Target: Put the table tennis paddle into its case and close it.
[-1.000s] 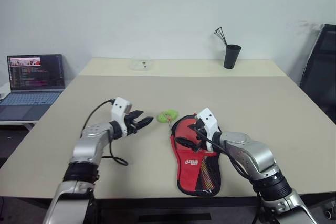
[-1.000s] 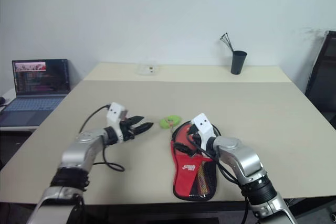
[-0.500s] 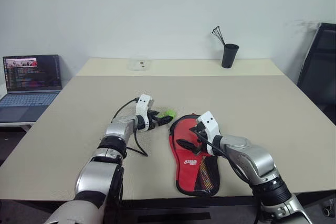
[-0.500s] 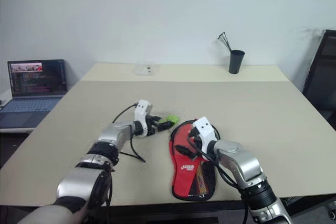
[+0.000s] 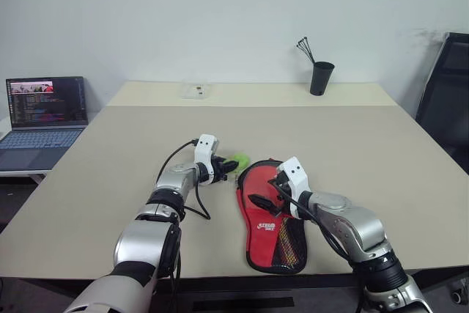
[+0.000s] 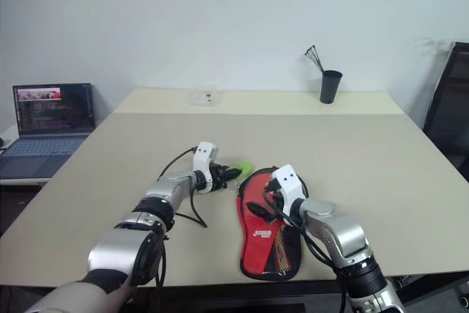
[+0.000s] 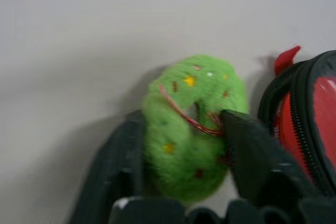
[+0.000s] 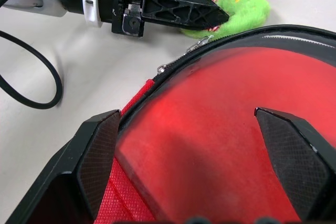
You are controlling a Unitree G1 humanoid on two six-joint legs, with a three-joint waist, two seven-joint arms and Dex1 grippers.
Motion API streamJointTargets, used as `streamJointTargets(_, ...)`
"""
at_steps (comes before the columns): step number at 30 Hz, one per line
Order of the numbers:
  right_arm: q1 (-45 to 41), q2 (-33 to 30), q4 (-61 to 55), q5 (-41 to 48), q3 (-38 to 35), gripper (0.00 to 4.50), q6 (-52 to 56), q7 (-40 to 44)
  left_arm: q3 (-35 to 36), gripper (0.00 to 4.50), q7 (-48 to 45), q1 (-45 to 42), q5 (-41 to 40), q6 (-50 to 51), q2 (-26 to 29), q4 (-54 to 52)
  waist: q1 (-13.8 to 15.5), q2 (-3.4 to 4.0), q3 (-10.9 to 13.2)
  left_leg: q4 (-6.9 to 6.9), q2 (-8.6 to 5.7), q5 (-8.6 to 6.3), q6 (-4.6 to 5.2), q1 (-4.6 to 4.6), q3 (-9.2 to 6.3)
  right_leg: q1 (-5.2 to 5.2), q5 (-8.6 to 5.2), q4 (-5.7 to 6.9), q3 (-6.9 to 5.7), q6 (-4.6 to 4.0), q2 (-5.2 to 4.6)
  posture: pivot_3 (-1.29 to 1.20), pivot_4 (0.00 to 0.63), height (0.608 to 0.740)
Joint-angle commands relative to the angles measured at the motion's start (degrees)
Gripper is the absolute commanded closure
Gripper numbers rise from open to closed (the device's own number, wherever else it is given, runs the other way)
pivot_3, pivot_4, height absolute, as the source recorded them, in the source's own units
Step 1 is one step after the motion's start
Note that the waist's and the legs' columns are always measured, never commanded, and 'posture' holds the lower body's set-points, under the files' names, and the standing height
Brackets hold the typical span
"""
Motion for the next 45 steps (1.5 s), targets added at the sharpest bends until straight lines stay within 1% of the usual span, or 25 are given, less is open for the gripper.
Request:
streamJointTargets(1,-3.0,3.1,-1.3,2.0,-3.1,0.0,1.2,-1.8,1.9,3.4,0.9,0.0,-1.1,-0.1,-0.7,-1.0,-0.1,0.0,0.0,0.0,0.01,0.0,0.0,0.0,0.0,-0.01,0.0,0.02,0.01,0.0,0.0,0.0,0.15,0.74)
streamJointTargets(2,-3.7,3.5,0.1,1.1,-2.8,0.0,0.5,-1.9,2.1,3.8,0.9,0.3,-1.2,-0.1,-0.8,-1.5,-0.1,0.0,0.0,0.0,0.01,0.0,0.0,0.02,0.01,-0.01,0.0,0.05,0.02,0.0,0.0,0.0,0.15,0.74)
streamJointTargets(4,-4.3,3.3,2.8,-1.1,-1.1,0.0,-1.5,-1.6,2.4,4.43,1.0,0.7,-1.2,-0.1,-1.1,-2.2,-0.1,0.0,0.0,0.02,0.01,0.0,0.0,0.06,0.02,-0.01,0.0,0.12,0.02,0.0,0.0,0.0,0.15,0.74)
streamJointTargets(5,-4.4,3.4,4.5,-2.4,-0.2,0.0,-2.8,-1.6,2.6,4.48,1.0,0.8,-1.4,0.0,-1.2,-2.6,-0.1,-0.01,0.0,0.03,0.0,0.0,0.0,0.07,0.01,-0.01,0.0,0.13,0.01,0.0,0.0,0.0,0.15,0.74)
streamJointTargets(8,-3.9,1.5,9.1,-8.0,4.3,0.0,-8.3,-1.3,2.7,4.48,0.7,1.2,-1.4,0.2,-1.3,-4.0,-0.1,-0.01,0.0,0.06,-0.01,0.0,0.0,0.07,0.02,0.0,0.0,0.15,0.03,0.0,0.0,0.0,0.15,0.74)
streamJointTargets(13,-1.6,0.9,14.4,-11.4,4.2,0.0,-11.6,-2.4,1.6,4.48,1.1,2.1,0.3,-1.2,-0.3,-6.6,-0.1,-0.02,0.0,0.08,-0.02,0.0,0.0,0.06,0.05,-0.01,0.0,0.19,0.08,0.0,-0.01,0.0,0.15,0.74)
streamJointTargets(17,0.6,0.3,14.2,-12.4,3.2,0.0,-12.0,-2.2,-0.1,4.48,3.0,1.2,3.0,-4.8,0.8,-6.2,-0.1,-0.04,0.0,0.2,-0.02,0.0,0.0,0.24,0.05,0.08,-0.01,0.36,0.09,0.0,-0.01,0.0,0.15,0.74)
streamJointTargets(23,3.2,-1.3,11.1,-12.1,2.2,0.0,-10.4,-1.1,-1.7,4.48,7.6,-3.5,6.7,-10.3,0.7,-1.7,0.1,-0.11,-0.1,0.43,-0.01,0.0,0.0,0.28,0.02,0.16,-0.01,0.51,0.06,0.01,-0.01,0.0,0.15,0.74)
streamJointTargets(27,4.3,-0.6,9.2,-11.8,2.4,0.0,-8.9,-1.0,-3.0,4.48,10.4,-6.7,9.2,-13.6,-0.6,2.1,0.1,-0.14,-0.1,0.46,-0.03,0.0,-0.01,0.28,0.04,0.17,-0.01,0.52,0.07,0.01,-0.02,0.0,0.15,0.74)
streamJointTargets(32,5.6,0.5,6.2,-10.8,4.2,0.0,-6.1,0.6,-4.6,4.48,14.8,-11.2,12.4,-16.2,-4.1,6.3,0.0,-0.14,-0.1,0.46,-0.02,-0.01,-0.01,0.27,0.05,0.16,-0.01,0.53,0.06,0.01,-0.02,0.0,0.15,0.74)
streamJointTargets(36,6.6,0.6,5.0,-10.9,4.8,0.0,-4.9,1.1,-6.2,4.48,16.9,-13.0,15.5,-17.5,-6.7,8.2,-0.1,-0.14,-0.1,0.45,-0.02,-0.01,-0.01,0.28,0.06,0.15,-0.01,0.52,0.06,0.02,-0.01,0.0,0.15,0.74)
streamJointTargets(45,9.5,0.3,1.3,-11.3,7.4,0.0,-2.9,2.0,-13.3,4.48,18.7,-15.8,24.5,-22.2,-11.4,10.1,-0.1,-0.15,-0.1,0.44,-0.03,-0.02,-0.02,0.29,0.08,0.16,-0.02,0.49,0.04,0.02,-0.01,0.0,0.15,0.74)
